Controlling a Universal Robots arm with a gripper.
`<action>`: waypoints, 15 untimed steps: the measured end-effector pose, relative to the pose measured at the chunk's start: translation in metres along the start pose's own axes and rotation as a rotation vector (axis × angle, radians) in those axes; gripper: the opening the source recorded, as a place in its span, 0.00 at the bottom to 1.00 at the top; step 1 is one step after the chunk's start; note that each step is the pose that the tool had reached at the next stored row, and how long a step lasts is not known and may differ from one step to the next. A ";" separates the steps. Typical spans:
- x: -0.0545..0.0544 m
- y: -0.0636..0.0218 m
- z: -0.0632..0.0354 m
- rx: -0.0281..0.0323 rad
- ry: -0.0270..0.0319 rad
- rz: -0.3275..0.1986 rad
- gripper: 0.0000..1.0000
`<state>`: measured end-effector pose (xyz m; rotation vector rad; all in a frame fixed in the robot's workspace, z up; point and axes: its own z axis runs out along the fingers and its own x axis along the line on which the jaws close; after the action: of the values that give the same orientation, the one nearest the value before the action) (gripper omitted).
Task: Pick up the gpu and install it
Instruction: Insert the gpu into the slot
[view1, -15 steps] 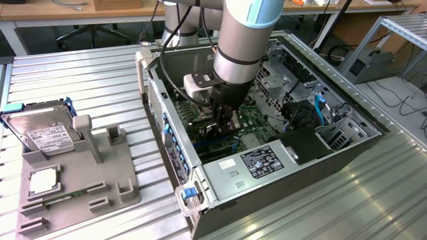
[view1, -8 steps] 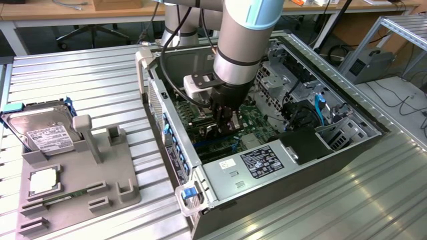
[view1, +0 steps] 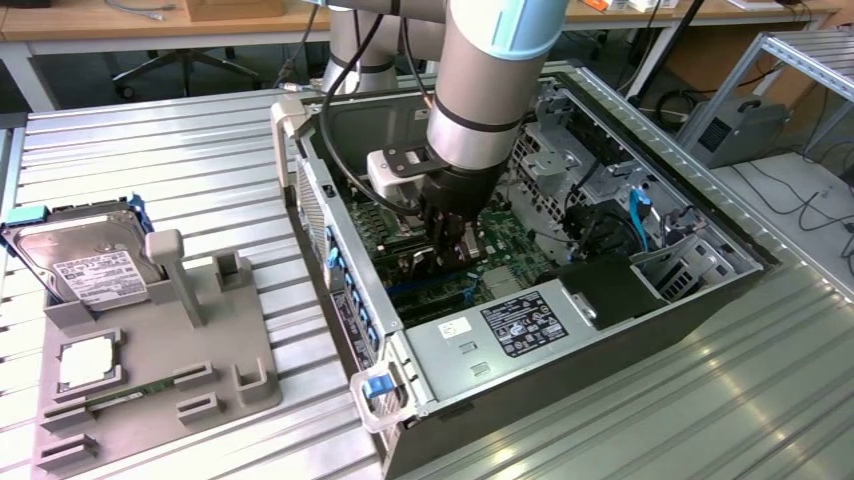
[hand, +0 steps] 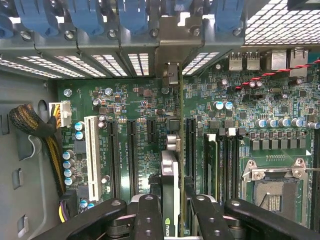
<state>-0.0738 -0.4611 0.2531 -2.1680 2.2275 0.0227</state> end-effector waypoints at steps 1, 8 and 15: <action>0.000 0.0000 0.0000 0.0000 -0.0001 -0.001 0.27; 0.000 0.0000 0.0000 0.0000 -0.0002 -0.003 0.27; 0.000 0.0000 0.0001 0.0000 -0.0004 -0.003 0.35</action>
<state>-0.0738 -0.4611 0.2529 -2.1708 2.2243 0.0230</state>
